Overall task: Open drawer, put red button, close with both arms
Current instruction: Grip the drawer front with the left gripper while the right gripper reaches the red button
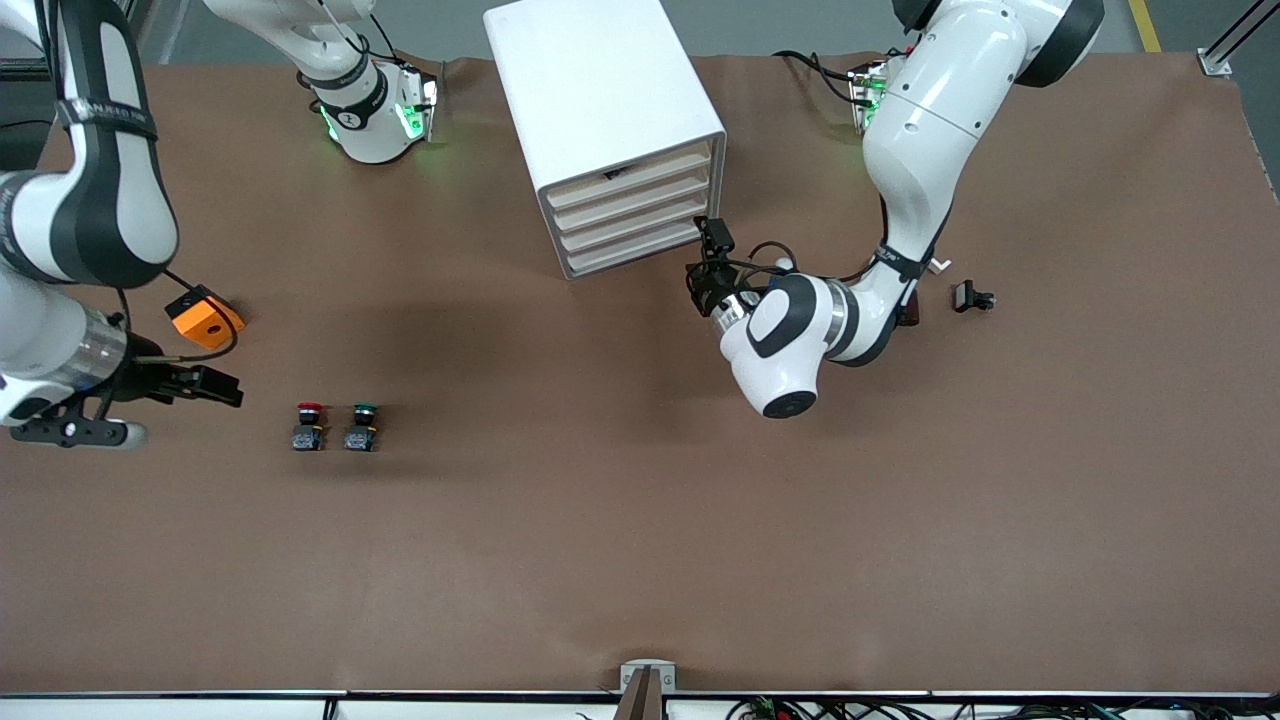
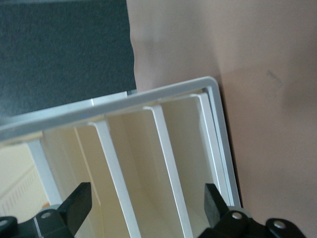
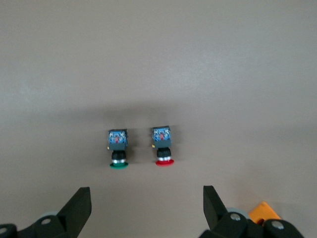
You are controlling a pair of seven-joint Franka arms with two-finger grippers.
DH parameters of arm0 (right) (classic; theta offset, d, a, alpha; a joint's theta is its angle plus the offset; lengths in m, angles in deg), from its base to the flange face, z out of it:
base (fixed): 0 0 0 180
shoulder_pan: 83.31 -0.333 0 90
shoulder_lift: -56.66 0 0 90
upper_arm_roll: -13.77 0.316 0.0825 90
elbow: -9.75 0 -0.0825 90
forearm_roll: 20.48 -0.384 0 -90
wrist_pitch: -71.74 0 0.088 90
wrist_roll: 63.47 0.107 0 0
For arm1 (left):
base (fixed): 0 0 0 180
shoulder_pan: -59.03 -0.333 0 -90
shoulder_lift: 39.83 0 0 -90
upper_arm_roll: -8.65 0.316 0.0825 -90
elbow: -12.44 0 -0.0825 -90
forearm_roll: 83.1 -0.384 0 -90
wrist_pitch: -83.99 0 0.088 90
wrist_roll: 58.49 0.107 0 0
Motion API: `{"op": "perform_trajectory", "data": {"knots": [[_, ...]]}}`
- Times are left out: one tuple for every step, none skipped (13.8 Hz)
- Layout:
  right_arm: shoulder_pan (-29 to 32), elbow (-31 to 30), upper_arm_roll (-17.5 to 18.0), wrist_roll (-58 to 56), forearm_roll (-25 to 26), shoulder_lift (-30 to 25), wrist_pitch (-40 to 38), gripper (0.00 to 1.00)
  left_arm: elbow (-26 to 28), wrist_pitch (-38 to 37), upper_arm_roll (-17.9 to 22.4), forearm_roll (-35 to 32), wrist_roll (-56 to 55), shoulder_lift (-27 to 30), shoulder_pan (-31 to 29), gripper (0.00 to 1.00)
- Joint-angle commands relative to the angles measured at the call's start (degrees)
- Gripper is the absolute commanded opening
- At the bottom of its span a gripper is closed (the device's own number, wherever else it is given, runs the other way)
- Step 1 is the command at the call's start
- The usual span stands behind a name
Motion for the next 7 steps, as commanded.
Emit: {"op": "perform_trajectory", "data": {"knots": [[-0.3, -4.2, 0.1, 3.5, -1.3, 1.0, 5.9, 1.00, -1.6, 1.6, 0.0, 3.4, -4.6, -0.8, 1.4, 1.00], [-0.8, -6.2, 0.1, 3.8, -1.3, 1.4, 9.3, 1.00, -1.6, 3.0, 0.0, 4.4, -6.2, -1.3, 2.1, 1.00], [-1.0, -7.4, 0.1, 3.8, -1.3, 2.4, 11.9, 1.00, -1.6, 3.9, 0.0, 5.2, -8.2, -1.9, 2.6, 1.00], [-1.0, -8.1, 0.1, 3.8, -1.3, 3.7, 13.8, 1.00, -1.6, 4.0, 0.0, 5.9, -9.9, -2.9, 2.6, 1.00], [-1.0, -8.5, 0.1, 3.8, -1.3, 4.8, 15.2, 1.00, -1.6, 4.0, 0.0, 6.6, -10.7, -3.3, 2.6, 1.00], [-1.0, -9.3, 0.1, 3.9, -1.3, 5.7, 16.8, 1.00, -1.7, 4.0, 0.0, 7.7, -10.8, -3.5, 2.6, 1.00], [-0.9, -10.6, 0.1, 3.9, -1.3, 6.3, 18.9, 1.00, -1.6, 3.9, 0.0, 9.5, -10.7, -3.6, 2.6, 1.00]]}}
